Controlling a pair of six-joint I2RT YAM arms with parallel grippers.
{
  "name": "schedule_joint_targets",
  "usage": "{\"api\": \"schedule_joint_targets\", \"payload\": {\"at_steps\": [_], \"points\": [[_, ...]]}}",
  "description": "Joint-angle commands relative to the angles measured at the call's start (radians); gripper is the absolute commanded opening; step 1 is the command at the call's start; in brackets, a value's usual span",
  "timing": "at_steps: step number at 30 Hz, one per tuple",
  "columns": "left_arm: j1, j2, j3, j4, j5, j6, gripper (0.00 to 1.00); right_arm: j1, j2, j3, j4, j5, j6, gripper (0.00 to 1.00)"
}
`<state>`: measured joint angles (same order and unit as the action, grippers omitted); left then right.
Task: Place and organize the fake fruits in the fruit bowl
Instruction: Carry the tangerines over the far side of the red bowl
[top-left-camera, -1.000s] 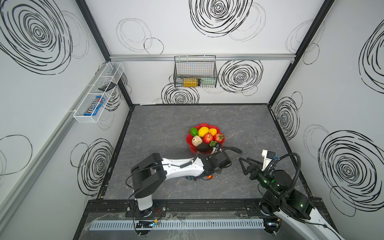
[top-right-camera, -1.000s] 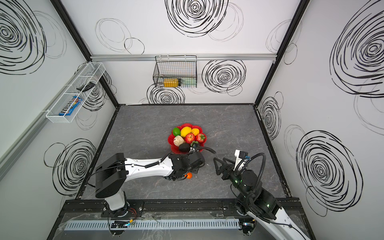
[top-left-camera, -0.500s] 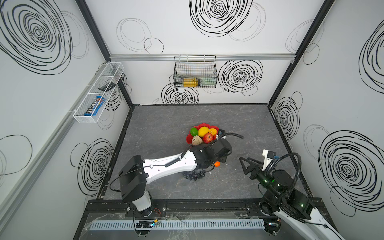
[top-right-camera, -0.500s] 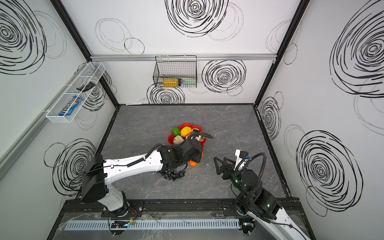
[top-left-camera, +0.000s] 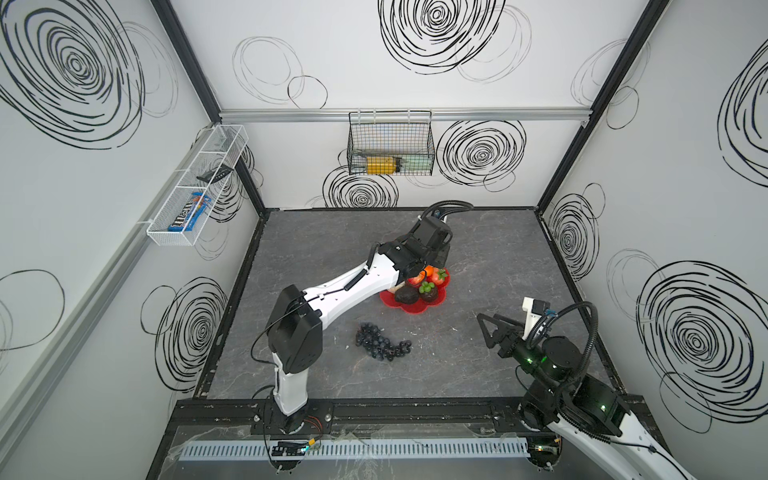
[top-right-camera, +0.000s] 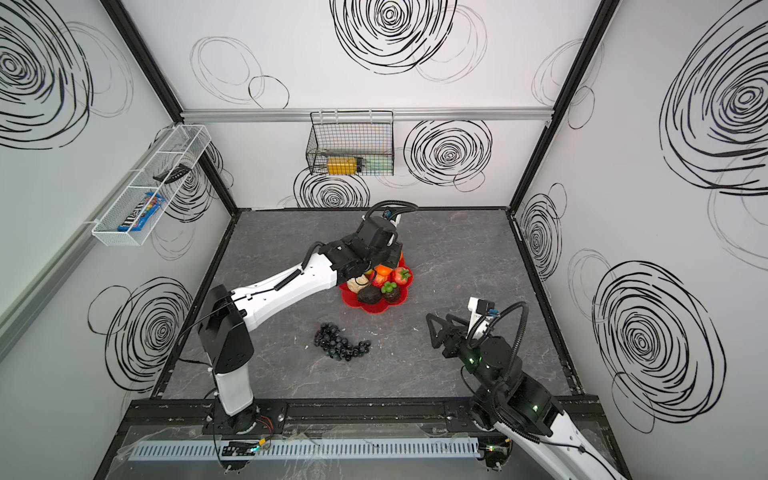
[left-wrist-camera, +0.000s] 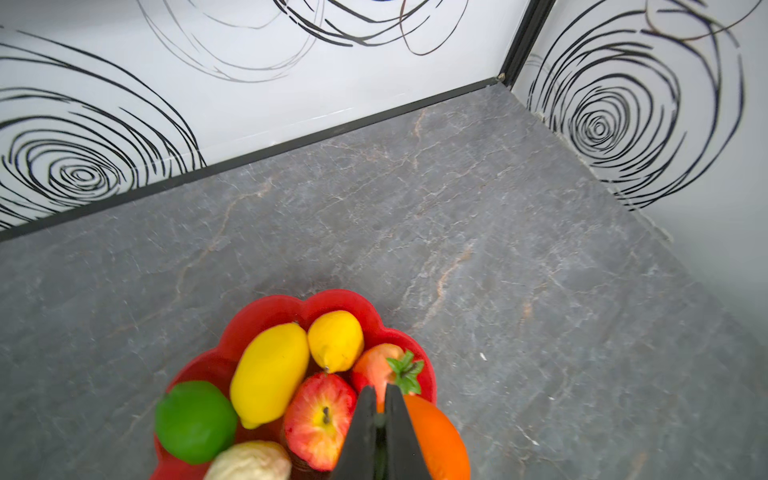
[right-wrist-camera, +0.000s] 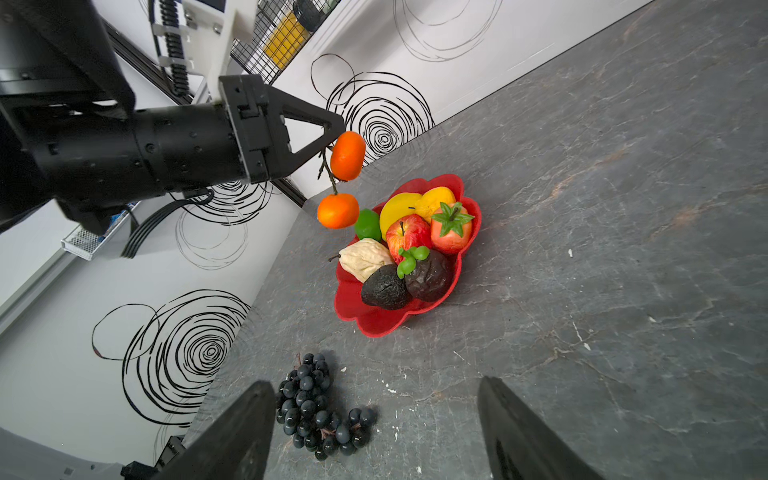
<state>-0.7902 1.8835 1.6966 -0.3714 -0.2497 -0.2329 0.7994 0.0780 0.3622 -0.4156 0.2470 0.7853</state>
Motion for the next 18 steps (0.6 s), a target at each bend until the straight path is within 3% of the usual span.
{"api": "schedule_joint_targets", "payload": {"at_steps": [1,12,18], "points": [[0.058,0.016,0.059,0.028,0.039,0.182,0.00,0.004,0.003,0.022,-0.019,-0.003,0.008,0.81],[0.231,0.115,0.095,0.097,0.293,0.561,0.00,0.004,0.006,0.007,-0.018,-0.014,0.022,0.81],[0.276,0.179,0.147,0.125,0.467,0.714,0.00,0.004,0.012,-0.007,-0.017,-0.024,0.037,0.81]]}}
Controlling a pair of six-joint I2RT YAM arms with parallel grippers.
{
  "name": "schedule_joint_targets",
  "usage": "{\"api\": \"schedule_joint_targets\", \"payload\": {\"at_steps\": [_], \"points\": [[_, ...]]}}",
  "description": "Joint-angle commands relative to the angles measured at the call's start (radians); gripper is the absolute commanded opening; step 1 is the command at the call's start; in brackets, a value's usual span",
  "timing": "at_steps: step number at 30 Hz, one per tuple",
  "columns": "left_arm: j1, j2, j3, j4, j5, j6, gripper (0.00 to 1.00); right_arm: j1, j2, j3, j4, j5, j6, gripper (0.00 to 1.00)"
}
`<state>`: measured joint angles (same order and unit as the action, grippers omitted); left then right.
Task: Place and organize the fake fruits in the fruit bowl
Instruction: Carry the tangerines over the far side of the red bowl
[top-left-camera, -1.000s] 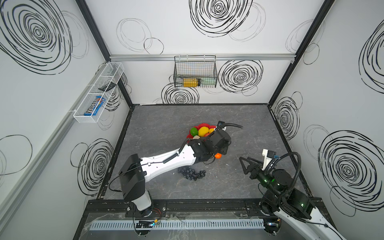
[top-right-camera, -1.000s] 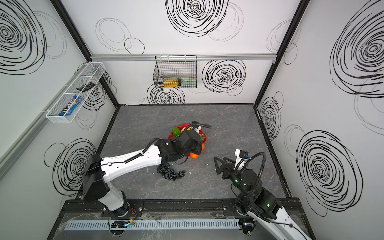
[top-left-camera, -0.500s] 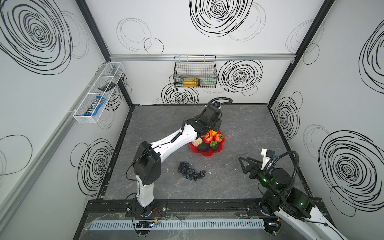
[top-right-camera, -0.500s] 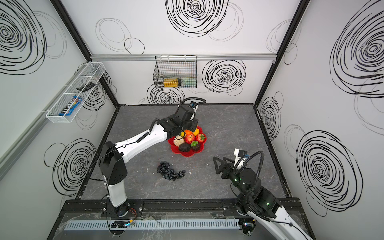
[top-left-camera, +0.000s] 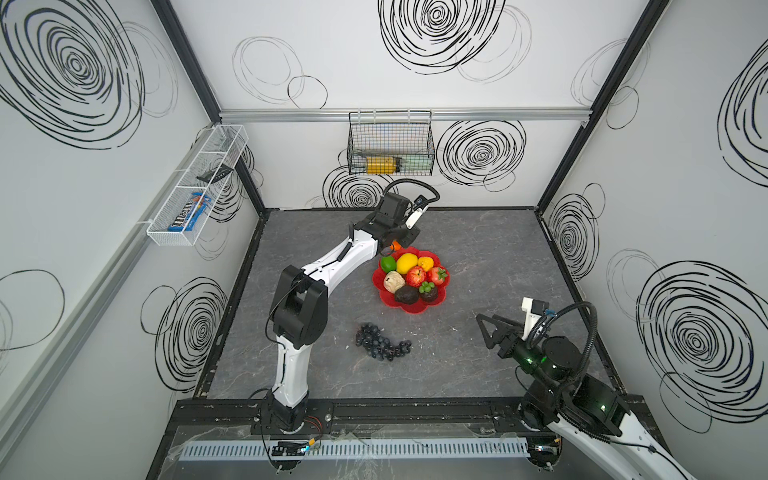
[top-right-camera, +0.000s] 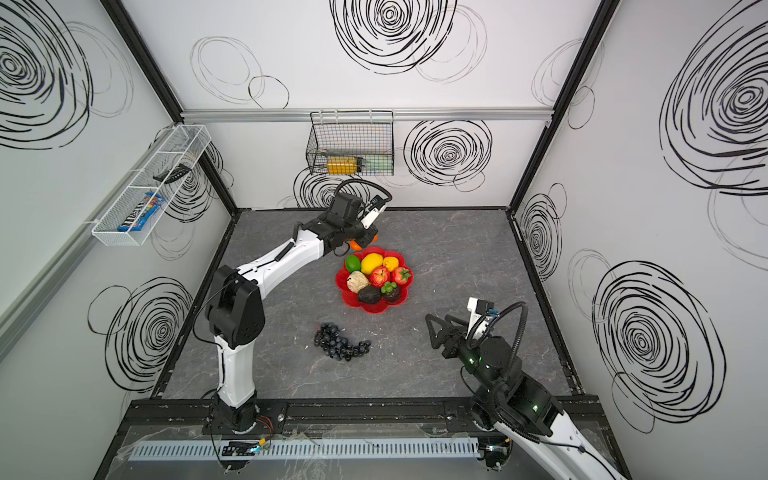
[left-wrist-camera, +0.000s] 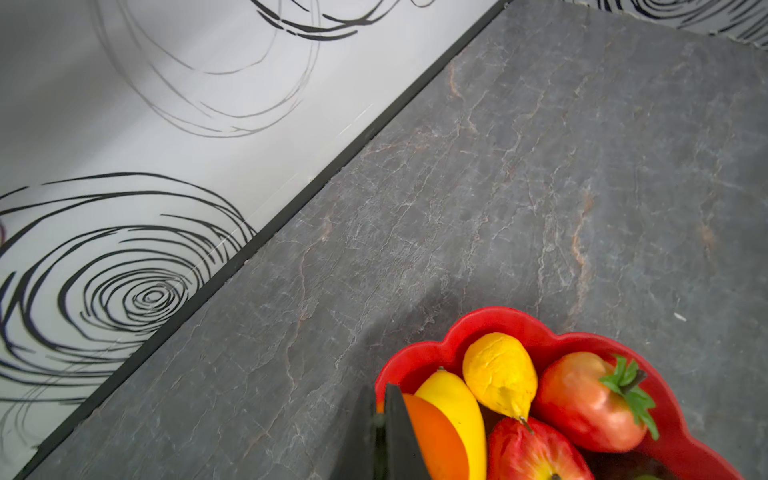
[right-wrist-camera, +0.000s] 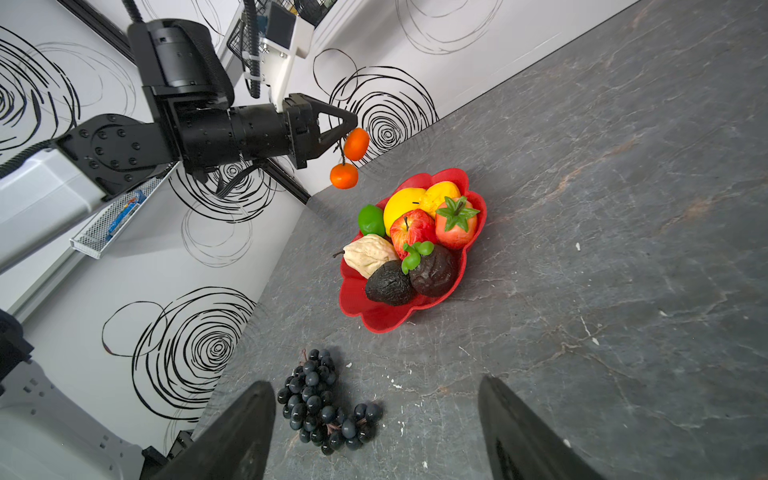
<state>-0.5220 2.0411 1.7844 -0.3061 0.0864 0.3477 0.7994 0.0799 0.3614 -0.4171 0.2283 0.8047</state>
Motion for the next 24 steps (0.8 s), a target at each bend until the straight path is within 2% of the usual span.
{"api": "schedule_joint_targets", "payload": {"at_steps": [1,12,18,24], "points": [[0.008,0.038,0.077,0.047,0.144,0.155,0.00,0.004,0.009,-0.007,-0.018,-0.005,0.020,0.81],[-0.003,0.171,0.181,-0.016,0.194,0.255,0.00,0.004,0.014,-0.018,-0.024,0.000,0.043,0.81],[-0.024,0.249,0.246,-0.079,0.163,0.328,0.00,0.004,0.019,-0.022,-0.028,-0.004,0.057,0.81],[-0.032,0.288,0.249,-0.074,0.141,0.375,0.00,0.003,0.025,-0.022,-0.035,-0.004,0.063,0.81]]}}
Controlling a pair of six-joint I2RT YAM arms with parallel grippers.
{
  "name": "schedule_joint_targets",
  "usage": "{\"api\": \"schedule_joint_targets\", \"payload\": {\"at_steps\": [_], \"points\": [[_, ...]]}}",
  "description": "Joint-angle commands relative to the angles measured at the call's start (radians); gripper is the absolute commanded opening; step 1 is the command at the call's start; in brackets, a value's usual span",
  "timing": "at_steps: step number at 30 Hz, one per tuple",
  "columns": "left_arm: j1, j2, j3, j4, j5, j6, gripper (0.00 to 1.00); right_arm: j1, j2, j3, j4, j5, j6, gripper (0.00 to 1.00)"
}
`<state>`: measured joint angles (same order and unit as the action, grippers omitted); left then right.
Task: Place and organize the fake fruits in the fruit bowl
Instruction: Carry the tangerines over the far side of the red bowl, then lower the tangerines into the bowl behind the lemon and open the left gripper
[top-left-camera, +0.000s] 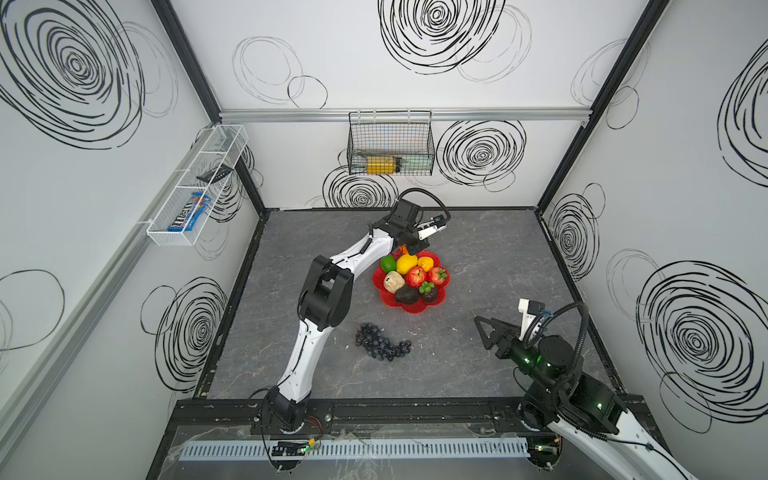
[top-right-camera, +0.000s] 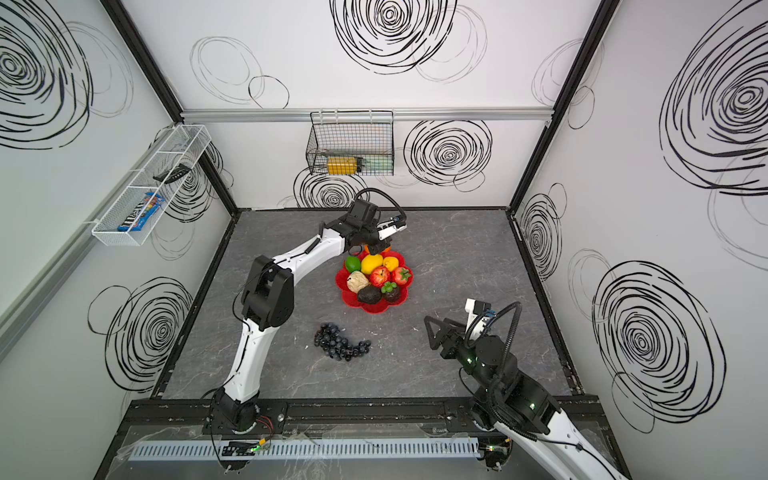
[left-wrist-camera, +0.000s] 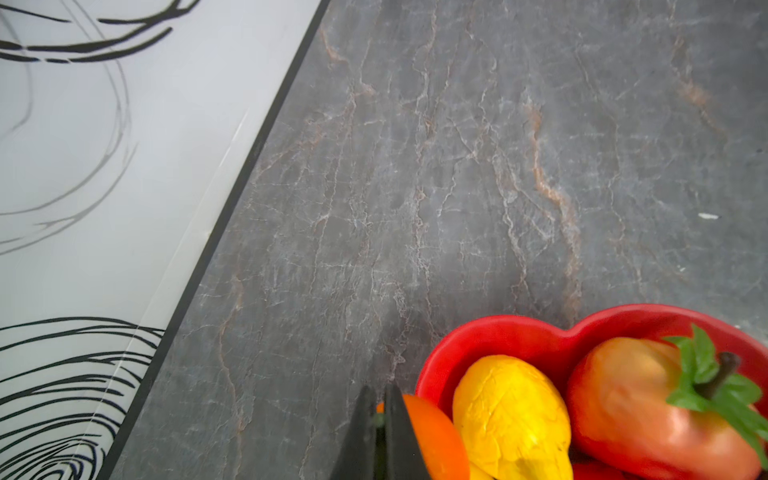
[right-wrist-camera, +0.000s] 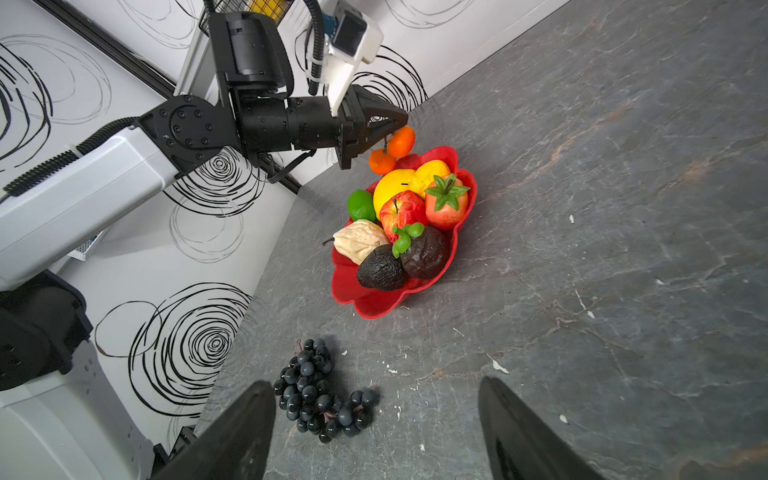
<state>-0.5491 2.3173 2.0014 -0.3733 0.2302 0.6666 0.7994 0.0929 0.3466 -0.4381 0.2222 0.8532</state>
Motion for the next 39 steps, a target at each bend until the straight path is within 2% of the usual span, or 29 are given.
{"api": "schedule_joint_targets", "payload": {"at_steps": [1,9,12,16,23,32,37,39], "points": [[-0.005,0.015,0.033,-0.010,-0.002,0.063,0.00,0.004,0.013,-0.007,-0.013,0.002,0.015,0.81],[-0.001,0.015,0.026,-0.072,0.042,0.101,0.00,0.004,0.028,-0.014,0.001,-0.002,0.020,0.81],[-0.002,0.019,0.027,-0.088,0.046,0.117,0.08,0.004,0.042,-0.013,0.014,-0.006,0.020,0.81],[-0.002,0.027,0.028,-0.091,0.041,0.120,0.12,0.004,0.052,-0.012,0.018,-0.011,0.020,0.81],[0.007,0.018,0.033,-0.081,0.050,0.094,0.25,0.004,0.051,-0.012,0.019,-0.011,0.023,0.81],[0.020,-0.012,0.026,-0.041,0.073,0.032,0.33,0.004,0.051,-0.012,0.022,-0.016,0.023,0.81],[0.024,-0.060,-0.020,0.028,0.091,-0.022,0.50,0.004,0.051,-0.009,0.023,-0.018,0.023,0.81],[0.026,-0.087,-0.036,0.045,0.116,-0.049,0.53,0.004,0.054,-0.007,0.022,-0.016,0.021,0.81]]}}
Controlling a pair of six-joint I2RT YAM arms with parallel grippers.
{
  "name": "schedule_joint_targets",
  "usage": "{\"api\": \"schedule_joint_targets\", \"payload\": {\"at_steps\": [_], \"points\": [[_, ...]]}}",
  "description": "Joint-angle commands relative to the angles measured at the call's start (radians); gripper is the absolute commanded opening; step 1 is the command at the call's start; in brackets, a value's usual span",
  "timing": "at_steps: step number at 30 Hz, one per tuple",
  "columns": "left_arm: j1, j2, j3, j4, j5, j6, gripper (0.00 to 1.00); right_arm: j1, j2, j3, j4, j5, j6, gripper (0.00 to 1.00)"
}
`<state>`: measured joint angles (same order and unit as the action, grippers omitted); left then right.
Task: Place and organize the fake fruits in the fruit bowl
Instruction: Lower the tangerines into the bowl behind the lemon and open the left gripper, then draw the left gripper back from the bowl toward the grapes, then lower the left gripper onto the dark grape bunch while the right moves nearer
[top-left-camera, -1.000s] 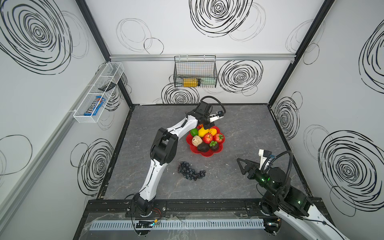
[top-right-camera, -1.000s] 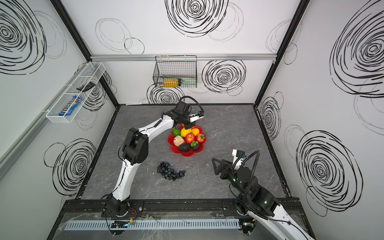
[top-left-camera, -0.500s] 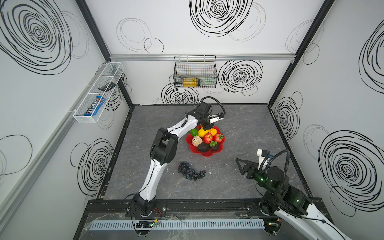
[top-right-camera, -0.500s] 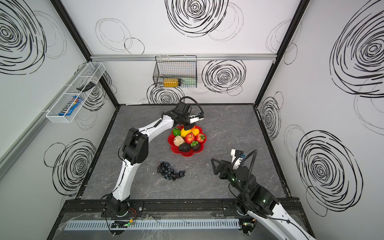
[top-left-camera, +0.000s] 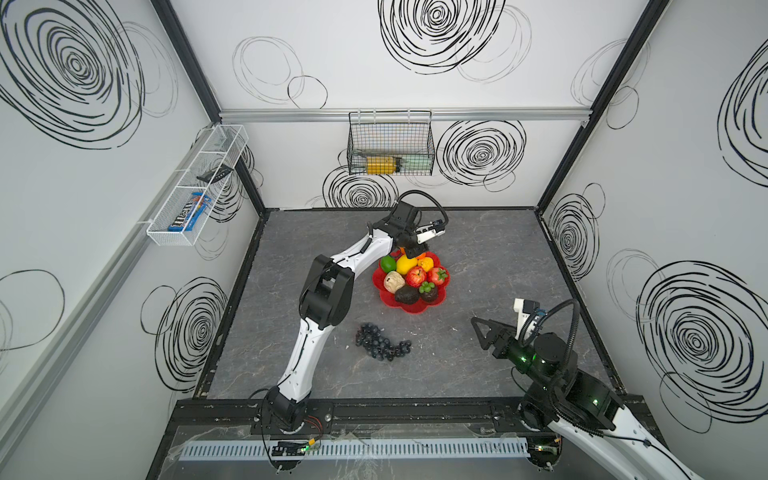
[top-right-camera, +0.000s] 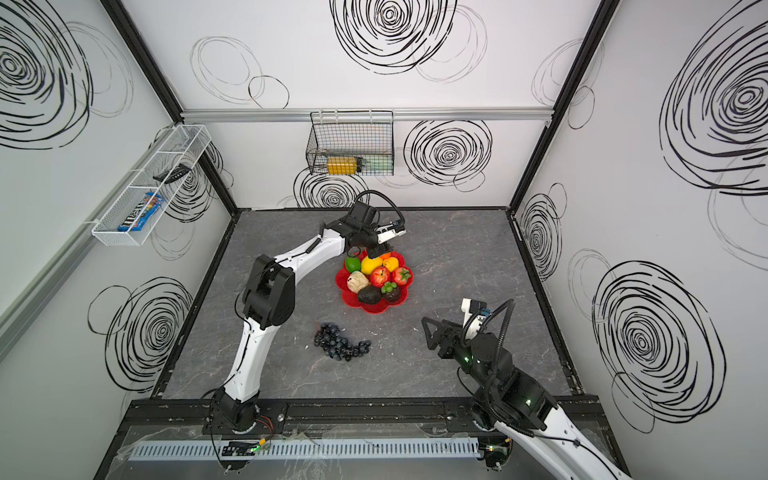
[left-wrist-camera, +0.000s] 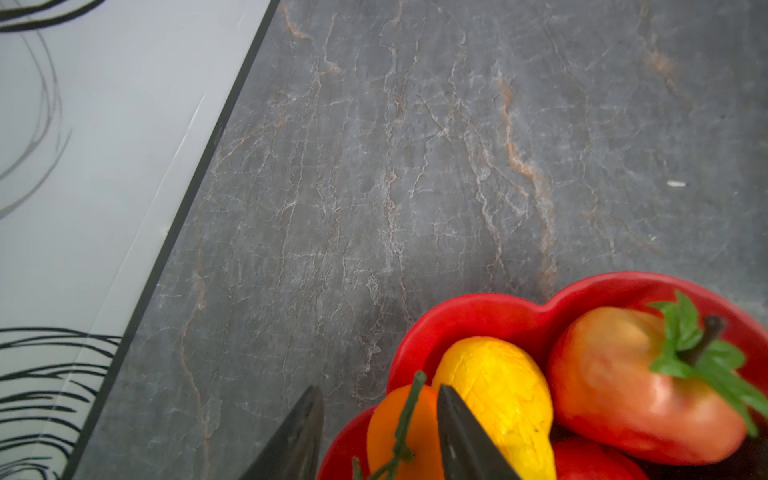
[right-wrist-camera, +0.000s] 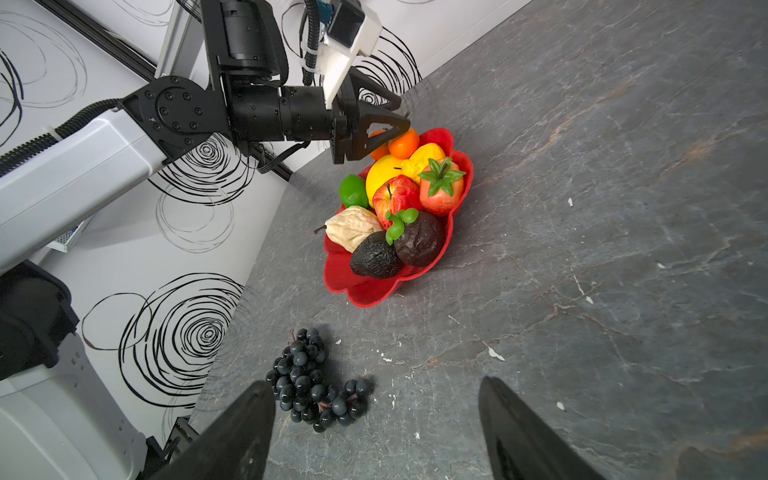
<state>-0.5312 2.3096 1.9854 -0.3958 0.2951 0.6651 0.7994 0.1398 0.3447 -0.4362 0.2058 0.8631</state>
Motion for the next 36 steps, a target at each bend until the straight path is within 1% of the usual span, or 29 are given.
{"api": "schedule_joint_targets", "payload": {"at_steps": [1,4,7,9,12,13,14,16,18,19,21,23,26,28,29,32,36], "points": [[0.009,-0.092,-0.025,0.077,0.059,-0.063,0.54,0.004,0.008,-0.004,0.020,0.001,0.010,0.81],[0.012,-0.168,-0.073,0.112,0.079,-0.124,0.59,0.004,0.020,0.005,0.025,0.001,-0.005,0.82],[0.016,-0.299,-0.200,0.220,0.068,-0.248,0.60,0.004,0.048,0.025,0.040,0.006,-0.033,0.82],[0.014,-0.411,-0.328,0.332,-0.008,-0.367,0.66,0.003,0.078,0.040,0.055,0.000,-0.059,0.83],[0.007,-0.602,-0.542,0.494,-0.166,-0.578,0.65,0.002,0.138,0.067,0.082,-0.016,-0.105,0.83],[0.007,-0.669,-0.628,0.543,-0.213,-0.665,0.65,0.003,0.161,0.073,0.093,-0.027,-0.122,0.83],[0.004,-0.733,-0.698,0.573,-0.264,-0.740,0.65,0.002,0.186,0.080,0.106,-0.041,-0.142,0.83],[-0.003,-0.849,-0.818,0.597,-0.321,-0.856,0.64,0.003,0.235,0.096,0.129,-0.074,-0.182,0.83],[-0.006,-0.940,-0.922,0.602,-0.351,-0.972,0.64,0.003,0.292,0.116,0.143,-0.108,-0.218,0.83],[-0.006,-0.984,-0.966,0.578,-0.373,-1.039,0.64,0.003,0.322,0.127,0.153,-0.132,-0.240,0.82],[-0.005,-1.062,-1.040,0.500,-0.391,-1.135,0.64,0.003,0.381,0.149,0.167,-0.172,-0.281,0.82],[-0.003,-1.148,-1.108,0.379,-0.457,-1.205,0.64,0.003,0.441,0.174,0.174,-0.202,-0.311,0.82],[0.015,-1.257,-1.227,0.268,-0.471,-1.268,0.65,0.006,0.497,0.200,0.177,-0.226,-0.332,0.82],[0.029,-1.298,-1.289,0.222,-0.439,-1.292,0.63,0.015,0.511,0.196,0.189,-0.227,-0.334,0.82],[0.039,-1.313,-1.320,0.210,-0.415,-1.306,0.61,0.018,0.515,0.192,0.198,-0.225,-0.334,0.82],[0.072,-1.346,-1.413,0.228,-0.338,-1.347,0.55,0.024,0.535,0.180,0.214,-0.228,-0.329,0.82],[0.143,-1.356,-1.522,0.298,-0.224,-1.372,0.55,0.052,0.567,0.185,0.213,-0.220,-0.320,0.82]]}}
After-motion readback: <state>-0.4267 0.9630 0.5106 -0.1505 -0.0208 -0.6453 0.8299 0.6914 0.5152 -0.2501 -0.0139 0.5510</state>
